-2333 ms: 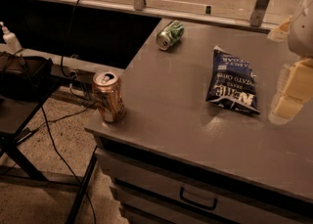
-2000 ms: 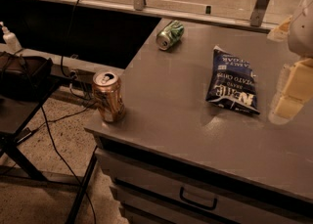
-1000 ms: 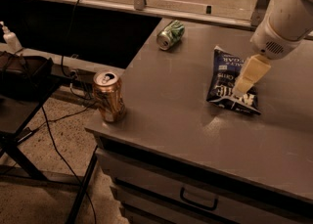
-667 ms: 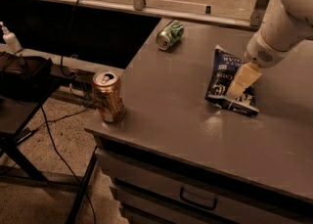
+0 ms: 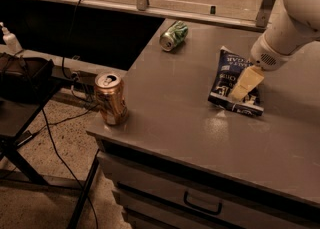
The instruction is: Move blue chip bag near orange can
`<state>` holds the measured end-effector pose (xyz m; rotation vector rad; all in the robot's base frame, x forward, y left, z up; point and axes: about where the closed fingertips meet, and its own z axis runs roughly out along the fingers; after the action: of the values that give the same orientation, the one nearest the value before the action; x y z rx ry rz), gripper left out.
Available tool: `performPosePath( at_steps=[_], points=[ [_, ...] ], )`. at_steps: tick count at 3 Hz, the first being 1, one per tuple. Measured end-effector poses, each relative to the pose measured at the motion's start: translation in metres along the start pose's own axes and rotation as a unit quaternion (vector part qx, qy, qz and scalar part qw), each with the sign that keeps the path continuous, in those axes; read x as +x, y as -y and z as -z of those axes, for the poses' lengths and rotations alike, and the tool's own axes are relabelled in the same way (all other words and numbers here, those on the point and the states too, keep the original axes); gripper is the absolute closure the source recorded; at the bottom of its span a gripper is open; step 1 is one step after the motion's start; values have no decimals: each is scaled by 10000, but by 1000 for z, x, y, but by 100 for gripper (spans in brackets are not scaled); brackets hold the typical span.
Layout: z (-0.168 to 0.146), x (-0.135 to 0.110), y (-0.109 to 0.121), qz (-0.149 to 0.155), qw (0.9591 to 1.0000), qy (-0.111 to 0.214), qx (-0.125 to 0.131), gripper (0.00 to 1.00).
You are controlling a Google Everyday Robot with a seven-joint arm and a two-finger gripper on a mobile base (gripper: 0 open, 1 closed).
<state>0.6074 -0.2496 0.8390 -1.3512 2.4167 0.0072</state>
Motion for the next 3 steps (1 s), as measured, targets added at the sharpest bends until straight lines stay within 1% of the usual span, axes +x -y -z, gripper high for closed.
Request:
performPosePath(
  at_steps=[1,2,3],
  points=[
    [0,0,0,-1,10000,0,-1,93],
    [2,-1,0,-1,10000,1,-1,100],
    [3,-1,0,-1,10000,2,-1,100]
  ],
)
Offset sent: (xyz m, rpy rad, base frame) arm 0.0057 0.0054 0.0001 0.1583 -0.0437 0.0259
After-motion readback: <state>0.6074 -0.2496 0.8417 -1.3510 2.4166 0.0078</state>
